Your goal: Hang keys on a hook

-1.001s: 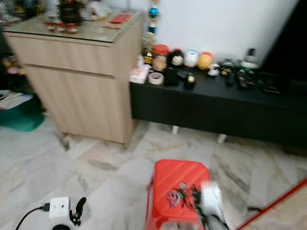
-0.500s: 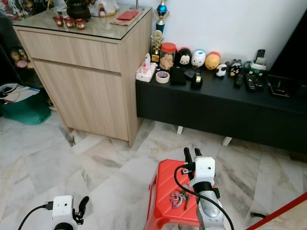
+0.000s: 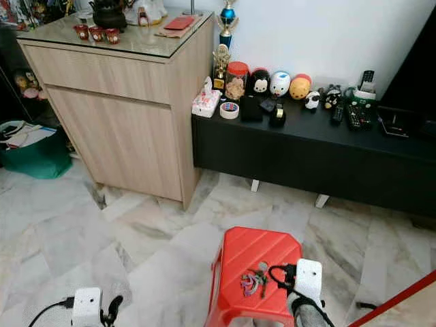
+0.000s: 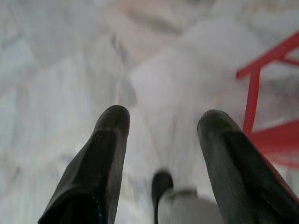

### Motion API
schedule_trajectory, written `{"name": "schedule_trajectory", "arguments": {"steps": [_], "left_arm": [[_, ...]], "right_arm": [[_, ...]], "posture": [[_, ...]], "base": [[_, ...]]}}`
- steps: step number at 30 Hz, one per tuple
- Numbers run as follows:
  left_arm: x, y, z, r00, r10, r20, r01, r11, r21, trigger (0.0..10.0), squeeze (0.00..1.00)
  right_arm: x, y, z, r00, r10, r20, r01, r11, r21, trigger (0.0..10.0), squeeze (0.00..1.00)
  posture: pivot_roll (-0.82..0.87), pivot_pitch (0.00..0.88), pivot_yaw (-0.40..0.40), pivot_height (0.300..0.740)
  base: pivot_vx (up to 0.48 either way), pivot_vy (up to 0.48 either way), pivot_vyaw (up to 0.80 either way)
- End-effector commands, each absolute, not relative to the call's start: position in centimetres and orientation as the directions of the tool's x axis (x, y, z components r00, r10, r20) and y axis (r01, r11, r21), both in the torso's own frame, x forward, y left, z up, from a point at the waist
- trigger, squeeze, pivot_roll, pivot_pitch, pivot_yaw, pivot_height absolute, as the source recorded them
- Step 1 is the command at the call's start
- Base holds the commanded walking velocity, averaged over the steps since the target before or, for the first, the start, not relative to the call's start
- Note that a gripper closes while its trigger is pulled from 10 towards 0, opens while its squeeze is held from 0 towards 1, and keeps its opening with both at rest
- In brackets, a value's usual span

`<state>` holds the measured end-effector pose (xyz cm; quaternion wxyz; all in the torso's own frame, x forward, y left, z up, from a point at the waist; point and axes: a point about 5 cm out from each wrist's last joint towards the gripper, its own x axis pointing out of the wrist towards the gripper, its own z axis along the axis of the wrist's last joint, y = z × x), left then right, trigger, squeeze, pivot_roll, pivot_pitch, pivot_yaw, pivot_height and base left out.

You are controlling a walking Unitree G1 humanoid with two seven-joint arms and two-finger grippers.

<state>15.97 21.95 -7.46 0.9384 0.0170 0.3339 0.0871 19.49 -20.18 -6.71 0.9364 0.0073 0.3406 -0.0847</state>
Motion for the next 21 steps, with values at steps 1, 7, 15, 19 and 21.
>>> {"name": "schedule_trajectory", "arguments": {"steps": [1,7,15,19,21], "left_arm": [[14.8,22.0,-8.2,0.716,0.182,-0.673,-0.166,0.982,0.088,10.0,0.0],[14.4,22.2,-8.4,0.694,0.195,-0.693,-0.18,0.979,0.094,10.0,0.0],[14.3,22.5,-8.5,0.677,0.21,-0.706,-0.194,0.976,0.104,10.0,0.0],[14.4,22.6,-8.5,0.676,0.21,-0.706,-0.194,0.975,0.104,10.0,0.0],[14.4,22.6,-8.5,0.676,0.208,-0.707,-0.192,0.976,0.104,10.0,0.0]], "right_arm": [[18.7,-20.2,-7.2,0.727,-0.155,-0.669,0.172,0.984,-0.042,10.0,0.0],[18.2,-20.1,-7.7,0.692,-0.157,-0.705,0.177,0.983,-0.045,10.0,0.0],[15.0,-19.4,-9.7,0.533,-0.1,-0.84,0.113,0.992,-0.046,10.0,0.0],[14.4,-19.3,-9.9,0.519,-0.105,-0.848,0.136,0.99,-0.039,10.0,0.0],[14.4,-19.3,-9.9,0.524,-0.103,-0.845,0.136,0.99,-0.036,10.0,0.0]], "posture": [[0.06,0.0,-0.058,0.74],[0.06,0.0,-0.059,0.74],[0.06,0.0,-0.054,0.74],[0.06,0.0,-0.053,0.74],[0.06,0.0,-0.051,0.74]], "base": [[0.0,0.0,0.0],[0.0,0.0,0.0],[0.0,0.0,0.0],[0.0,0.0,0.0],[0.0,0.0,0.0]]}}
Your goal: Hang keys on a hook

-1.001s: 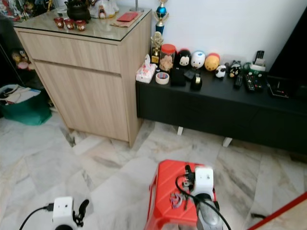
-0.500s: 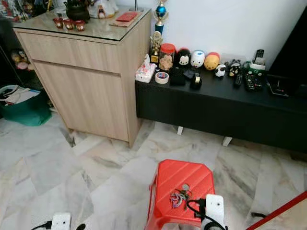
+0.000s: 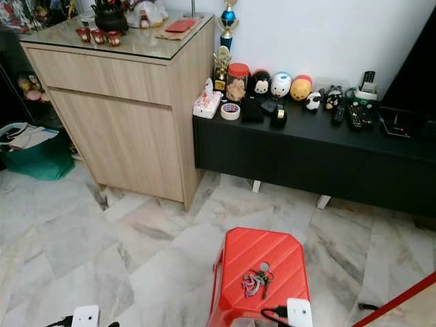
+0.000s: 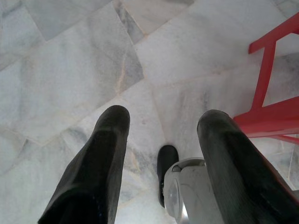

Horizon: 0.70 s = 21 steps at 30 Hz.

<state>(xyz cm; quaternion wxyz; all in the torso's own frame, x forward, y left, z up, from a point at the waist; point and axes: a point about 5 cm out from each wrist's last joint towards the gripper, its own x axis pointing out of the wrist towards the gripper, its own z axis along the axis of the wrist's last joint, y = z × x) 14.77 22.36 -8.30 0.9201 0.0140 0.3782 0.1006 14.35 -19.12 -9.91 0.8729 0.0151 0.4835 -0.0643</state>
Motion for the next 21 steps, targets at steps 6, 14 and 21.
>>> {"name": "schedule_trajectory", "arguments": {"steps": [6,14,21], "left_arm": [[14.1,22.6,-8.6,0.666,0.205,-0.717,-0.188,0.977,0.105,10.0,0.0],[14.0,22.5,-8.7,0.66,0.202,-0.723,-0.19,0.977,0.1,10.0,0.0],[13.6,22.6,-8.9,0.651,0.204,-0.731,-0.193,0.976,0.102,10.0,0.0]], "right_arm": [[15.4,-19.8,-9.3,0.58,-0.129,-0.805,0.174,0.984,-0.032,10.0,0.0],[16.1,-19.8,-9.0,0.595,-0.128,-0.794,0.17,0.985,-0.031,10.0,0.0],[16.0,-19.6,-9.1,0.594,-0.126,-0.795,0.168,0.985,-0.03,10.0,0.0]], "posture": [[0.06,0.0,-0.049,0.74],[0.06,0.0,-0.051,0.711],[0.07,0.0,-0.051,0.671]], "base": [[0.0,0.0,0.0],[0.0,0.0,0.0],[0.0,0.0,0.0]]}}
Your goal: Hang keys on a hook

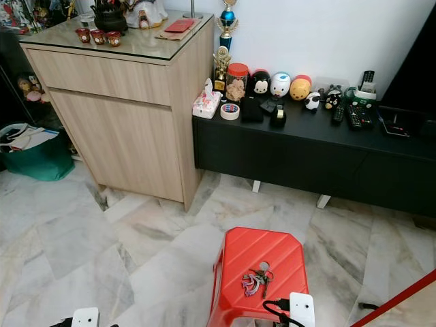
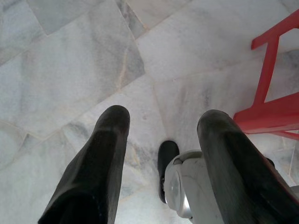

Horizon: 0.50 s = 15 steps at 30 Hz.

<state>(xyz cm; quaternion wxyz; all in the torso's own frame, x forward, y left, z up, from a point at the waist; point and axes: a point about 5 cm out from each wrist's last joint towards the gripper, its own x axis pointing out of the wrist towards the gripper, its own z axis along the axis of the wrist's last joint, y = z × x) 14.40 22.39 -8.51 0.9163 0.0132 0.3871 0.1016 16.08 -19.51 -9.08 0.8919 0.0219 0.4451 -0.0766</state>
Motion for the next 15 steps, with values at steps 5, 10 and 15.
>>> {"name": "schedule_trajectory", "arguments": {"steps": [5,10,15], "left_arm": [[14.5,23.0,-8.3,0.687,0.218,-0.693,-0.188,0.975,0.12,10.0,0.0],[16.9,22.9,-6.8,0.786,0.216,-0.58,-0.191,0.976,0.104,10.0,0.0],[18.9,23.1,-5.2,0.855,0.225,-0.467,-0.204,0.974,0.094,10.0,0.0]], "right_arm": [[16.0,-19.5,-9.1,0.607,-0.121,-0.786,0.167,0.986,-0.022,10.0,0.0],[16.1,-19.4,-9.0,0.617,-0.118,-0.778,0.165,0.986,-0.019,10.0,0.0],[16.3,-19.4,-8.9,0.628,-0.115,-0.77,0.163,0.987,-0.015,10.0,0.0]], "posture": [[0.06,0.0,-0.051,0.652],[0.07,0.0,-0.052,0.652],[0.07,0.0,-0.053,0.652]], "base": [[0.0,0.0,0.0],[0.0,0.0,0.0],[0.0,0.0,0.0]]}}
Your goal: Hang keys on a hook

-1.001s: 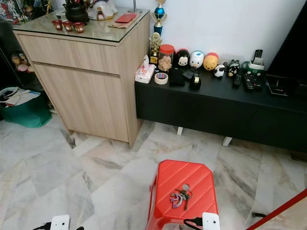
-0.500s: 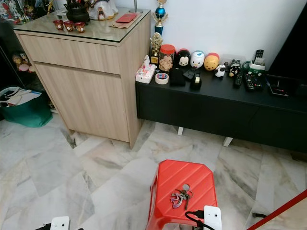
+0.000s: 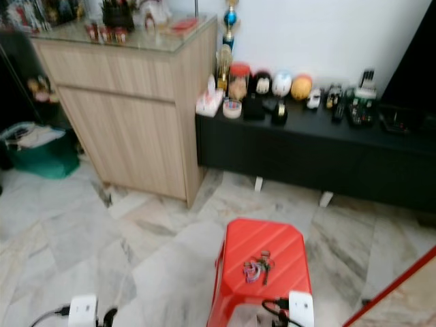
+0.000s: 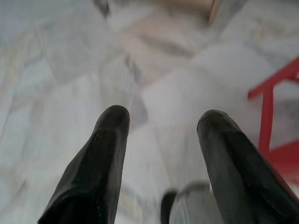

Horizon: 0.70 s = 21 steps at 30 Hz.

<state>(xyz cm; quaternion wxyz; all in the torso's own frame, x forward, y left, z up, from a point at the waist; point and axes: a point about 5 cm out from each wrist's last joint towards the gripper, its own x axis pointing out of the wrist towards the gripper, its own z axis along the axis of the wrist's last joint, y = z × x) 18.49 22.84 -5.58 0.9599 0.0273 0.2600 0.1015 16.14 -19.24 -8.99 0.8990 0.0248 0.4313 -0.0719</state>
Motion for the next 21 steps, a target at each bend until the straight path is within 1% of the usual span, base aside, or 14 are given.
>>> {"name": "schedule_trajectory", "arguments": {"steps": [1,4,11,13,14,18,21], "left_arm": [[19.2,23.0,-4.9,0.867,0.21,-0.453,-0.189,0.978,0.091,10.0,0.0],[19.8,22.4,-4.5,0.892,0.166,-0.42,-0.137,0.986,0.098,10.0,0.0],[19.9,22.7,-4.1,0.906,0.181,-0.383,-0.157,0.983,0.092,10.0,0.0],[19.9,22.5,-4.1,0.91,0.163,-0.382,-0.137,0.986,0.094,10.0,0.0],[19.8,22.4,-4.1,0.91,0.158,-0.382,-0.133,0.987,0.091,10.0,0.0],[19.6,22.3,-4.2,0.909,0.16,-0.385,-0.136,0.987,0.089,10.0,0.0],[19.5,22.2,-4.3,0.908,0.159,-0.389,-0.136,0.987,0.087,10.0,0.0]], "right_arm": [[16.5,-19.4,-8.8,0.633,-0.114,-0.766,0.159,0.987,-0.015,10.0,0.0],[17.1,-19.1,-8.5,0.651,-0.106,-0.751,0.153,0.988,-0.007,10.0,0.0],[18.3,-18.6,-8.0,0.684,-0.091,-0.724,0.133,0.991,0.001,10.0,0.0],[18.8,-18.4,-7.7,0.704,-0.08,-0.706,0.109,0.994,-0.004,10.0,0.0],[19.6,-18.3,-7.3,0.728,-0.073,-0.682,0.09,0.996,-0.011,10.0,0.0],[20.7,-18.3,-6.6,0.756,-0.077,-0.65,0.097,0.995,-0.004,10.0,0.0],[22.1,-18.3,-5.6,0.799,-0.079,-0.596,0.096,0.995,-0.003,10.0,0.0]], "posture": [[0.07,0.0,-0.052,0.652],[0.07,0.0,-0.047,0.652],[0.07,0.0,-0.045,0.652],[0.07,0.0,-0.042,0.652],[0.07,0.0,-0.042,0.652],[0.07,0.0,-0.041,0.652],[0.07,0.0,-0.043,0.652]], "base": [[0.0,0.0,0.0],[0.0,0.0,0.0],[0.0,0.0,0.0],[0.0,0.0,0.0],[0.0,0.0,0.0],[0.0,0.0,0.0],[0.0,0.0,0.0]]}}
